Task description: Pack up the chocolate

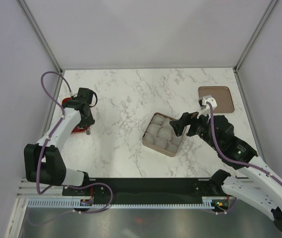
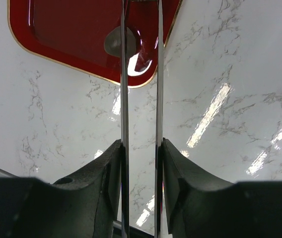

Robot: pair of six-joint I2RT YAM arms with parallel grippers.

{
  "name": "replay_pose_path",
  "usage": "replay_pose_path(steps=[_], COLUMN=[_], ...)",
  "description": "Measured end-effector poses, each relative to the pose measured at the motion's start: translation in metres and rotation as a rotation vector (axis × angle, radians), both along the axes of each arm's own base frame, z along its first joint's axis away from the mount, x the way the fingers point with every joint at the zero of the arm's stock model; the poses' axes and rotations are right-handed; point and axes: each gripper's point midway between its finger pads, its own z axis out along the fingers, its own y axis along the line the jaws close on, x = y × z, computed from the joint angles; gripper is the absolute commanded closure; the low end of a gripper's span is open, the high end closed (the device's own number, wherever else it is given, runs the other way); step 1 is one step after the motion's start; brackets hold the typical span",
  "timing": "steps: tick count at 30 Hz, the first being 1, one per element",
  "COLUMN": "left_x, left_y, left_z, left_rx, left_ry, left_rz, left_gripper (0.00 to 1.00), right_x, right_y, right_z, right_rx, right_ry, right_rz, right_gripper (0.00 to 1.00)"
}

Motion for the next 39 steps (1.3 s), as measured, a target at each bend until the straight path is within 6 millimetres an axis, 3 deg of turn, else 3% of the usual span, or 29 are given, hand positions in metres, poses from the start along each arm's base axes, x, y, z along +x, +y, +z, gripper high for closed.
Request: replay_pose_path(steps=[10, 16, 21, 26, 30, 36, 39], left_x=[-0.005, 0.009, 0.022, 0.023, 0.003, -0.029, -0.04], left_y=[0.005, -0.003, -0.029, -0.096, -0.176, -0.259, -0.295], left_z=[0.014, 0.051, 0.081, 0.11, 0.127, 0.13, 0.119], left_rx=[0.017, -0.023, -0.076, -0.141, -0.227, -0.339, -0.368], left_ry=[-0.026, -0.127, -0.209, -0.283, -0.33, -0.352, -0.333], left_rz=[0.007, -0.022, -0.111, -0.315, -0.558, -0.791, -0.876], left_gripper=[0.64, 0.66, 0.67, 0.68, 0.68, 0.68, 0.68], right_x=[0.0, 0.001, 0.003, 0.006, 0.007, 0.004, 0.0], right_y=[0.0, 0.001, -0.007, -0.02, -0.032, -0.057, -0.073], right_z=[-0.001, -0.004, -0.001, 0.021, 0.043, 0.064, 0.071], right_rx=[-0.002, -0.014, -0.031, -0.018, 0.003, 0.033, 0.048], right_ry=[0.003, 0.016, 0.017, -0.034, -0.086, -0.146, -0.174], right_rz=[-0.001, -0.002, -0.042, -0.099, -0.153, -0.25, -0.307], right_gripper=[0.04, 0.04, 0.04, 0.04, 0.04, 0.05, 0.05])
